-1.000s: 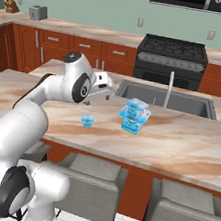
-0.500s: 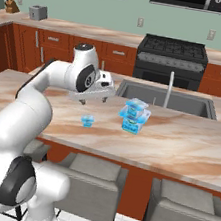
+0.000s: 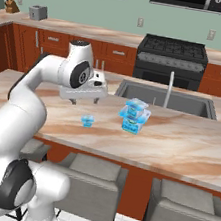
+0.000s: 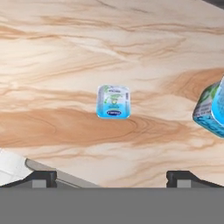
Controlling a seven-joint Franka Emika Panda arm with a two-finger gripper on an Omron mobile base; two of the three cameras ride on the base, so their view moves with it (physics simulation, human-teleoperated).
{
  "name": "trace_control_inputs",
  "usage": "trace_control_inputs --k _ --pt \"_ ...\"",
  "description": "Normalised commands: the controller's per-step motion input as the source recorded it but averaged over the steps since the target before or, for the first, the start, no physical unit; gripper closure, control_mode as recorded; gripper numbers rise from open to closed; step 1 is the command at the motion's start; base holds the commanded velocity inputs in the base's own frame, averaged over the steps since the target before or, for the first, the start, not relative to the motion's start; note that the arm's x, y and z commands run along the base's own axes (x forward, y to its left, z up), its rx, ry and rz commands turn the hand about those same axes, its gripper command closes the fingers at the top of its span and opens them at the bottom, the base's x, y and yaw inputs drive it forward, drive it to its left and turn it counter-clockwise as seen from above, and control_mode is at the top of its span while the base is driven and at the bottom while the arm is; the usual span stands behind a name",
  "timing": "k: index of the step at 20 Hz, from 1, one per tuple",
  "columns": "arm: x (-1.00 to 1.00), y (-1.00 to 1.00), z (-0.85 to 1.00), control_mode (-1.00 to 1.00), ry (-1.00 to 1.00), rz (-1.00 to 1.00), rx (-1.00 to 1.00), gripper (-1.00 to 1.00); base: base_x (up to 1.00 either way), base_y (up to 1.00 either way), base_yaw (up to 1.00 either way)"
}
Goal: Stack the yogurt containers by placing the smaller containers on top of the larger containers.
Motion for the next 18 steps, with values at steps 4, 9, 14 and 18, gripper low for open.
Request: trace_control_inputs --k 4,9,14,18 --pt "-0.13 0.05 -0.16 -1.00 0.00 0.01 0.00 -1.00 0.00 0.00 0.00" --pt "0.02 0.00 -0.14 -1.00 -0.01 0.01 0.00 -1.00 0.00 0.00 0.00" --pt "0.13 0.00 -0.06 -1.00 -0.03 0.00 0.00 -1.00 0.00 0.00 0.00" --pt "0.18 0.00 -0.16 -1.00 0.00 0.01 0.00 -1.00 0.00 0.00 0.00"
